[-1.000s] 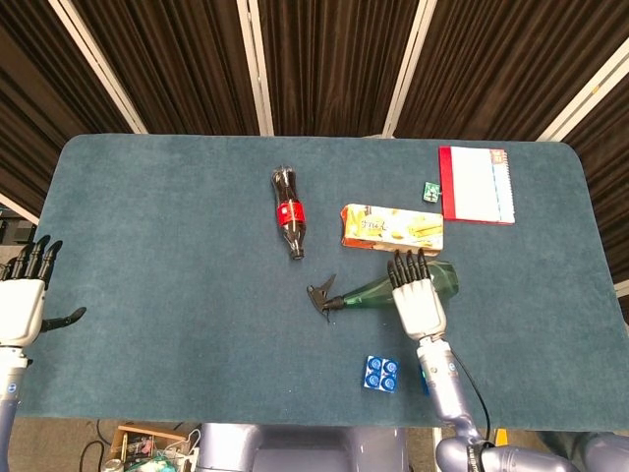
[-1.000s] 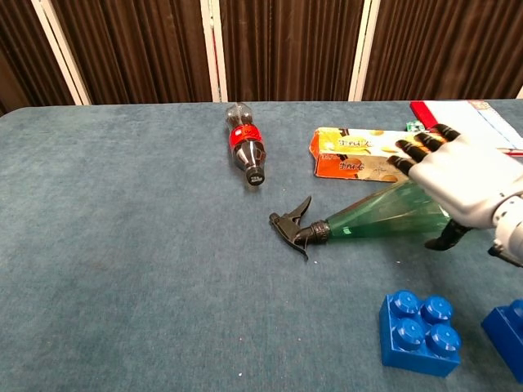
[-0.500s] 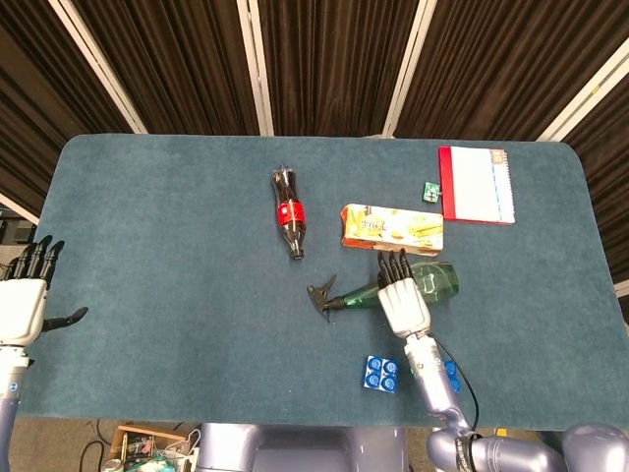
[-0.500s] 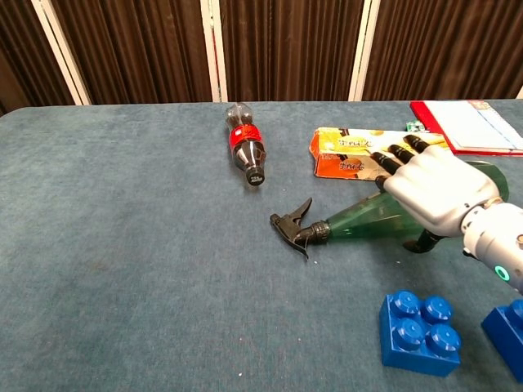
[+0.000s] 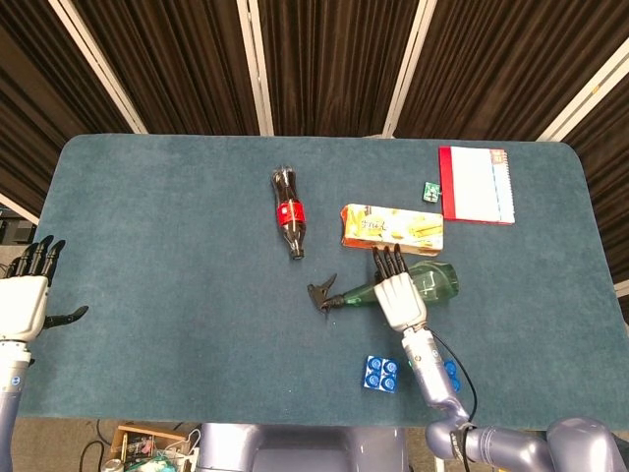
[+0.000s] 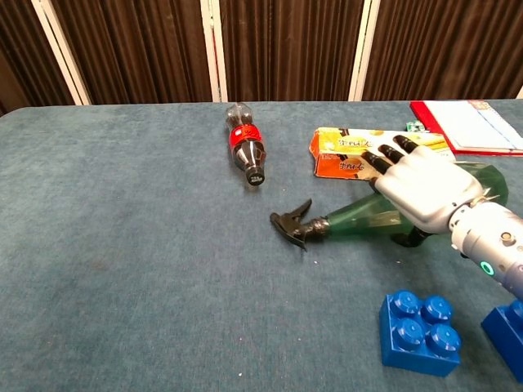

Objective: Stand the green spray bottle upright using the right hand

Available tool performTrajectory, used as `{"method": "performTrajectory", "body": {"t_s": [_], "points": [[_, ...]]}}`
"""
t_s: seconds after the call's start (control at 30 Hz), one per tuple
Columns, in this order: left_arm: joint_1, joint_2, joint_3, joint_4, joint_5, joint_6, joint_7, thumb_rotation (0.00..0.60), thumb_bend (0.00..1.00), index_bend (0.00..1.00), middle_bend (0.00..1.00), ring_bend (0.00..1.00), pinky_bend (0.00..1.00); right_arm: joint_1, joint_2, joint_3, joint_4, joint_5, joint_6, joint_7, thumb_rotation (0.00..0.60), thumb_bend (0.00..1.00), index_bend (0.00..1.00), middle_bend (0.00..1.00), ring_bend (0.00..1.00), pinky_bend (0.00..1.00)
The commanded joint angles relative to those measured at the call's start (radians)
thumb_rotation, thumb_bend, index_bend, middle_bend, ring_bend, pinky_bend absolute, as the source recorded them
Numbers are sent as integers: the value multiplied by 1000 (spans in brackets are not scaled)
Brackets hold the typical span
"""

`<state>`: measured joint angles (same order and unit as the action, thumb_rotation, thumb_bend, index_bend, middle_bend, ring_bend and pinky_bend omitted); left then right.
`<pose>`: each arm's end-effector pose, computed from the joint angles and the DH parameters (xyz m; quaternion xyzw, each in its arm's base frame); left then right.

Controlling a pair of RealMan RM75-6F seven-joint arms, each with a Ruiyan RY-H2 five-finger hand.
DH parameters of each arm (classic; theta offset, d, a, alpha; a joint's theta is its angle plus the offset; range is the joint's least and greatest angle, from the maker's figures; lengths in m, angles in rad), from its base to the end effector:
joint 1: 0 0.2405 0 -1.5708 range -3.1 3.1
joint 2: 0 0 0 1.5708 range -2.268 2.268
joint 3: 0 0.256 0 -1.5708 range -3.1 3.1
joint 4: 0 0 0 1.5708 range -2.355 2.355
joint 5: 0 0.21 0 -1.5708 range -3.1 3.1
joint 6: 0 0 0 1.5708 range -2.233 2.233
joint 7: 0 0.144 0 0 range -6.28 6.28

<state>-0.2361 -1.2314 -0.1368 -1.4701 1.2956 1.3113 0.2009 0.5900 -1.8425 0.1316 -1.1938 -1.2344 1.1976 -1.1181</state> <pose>-0.3249 0.2486 0.1378 -0.6098 -0.3570 -0.3121 0.6350 -0.1821 -0.3089 -0.0667 0.7762 -0.0785 0.1825 0.5984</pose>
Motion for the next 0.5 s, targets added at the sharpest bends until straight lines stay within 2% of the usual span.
{"method": "performTrajectory", "body": {"t_s": [0.03,0.13,0.23,0.4,0.5], "points": [[0,1,0,0,-1,0,-3,600,32,0,0,31,162,5,-14,-10,41,-65,38,91,600,537,864,117,0,0],[0,3,1,2,-2,1,-10,600,32,0,0,31,162,7,-4,-18,51,-116,62,170,600,551,871,122,0,0],[1,4,2,4,-3,3,-11,600,32,0,0,31,162,10,22,-31,47,-182,83,315,600,565,872,115,0,0],[-2,3,5,6,-4,-2,-13,600,32,0,0,31,162,7,68,-49,25,-260,97,661,600,583,882,101,0,0],[-4,0,4,8,-9,-3,-4,600,32,0,0,31,162,4,63,-54,96,-351,196,896,600,584,897,109,0,0]]}}
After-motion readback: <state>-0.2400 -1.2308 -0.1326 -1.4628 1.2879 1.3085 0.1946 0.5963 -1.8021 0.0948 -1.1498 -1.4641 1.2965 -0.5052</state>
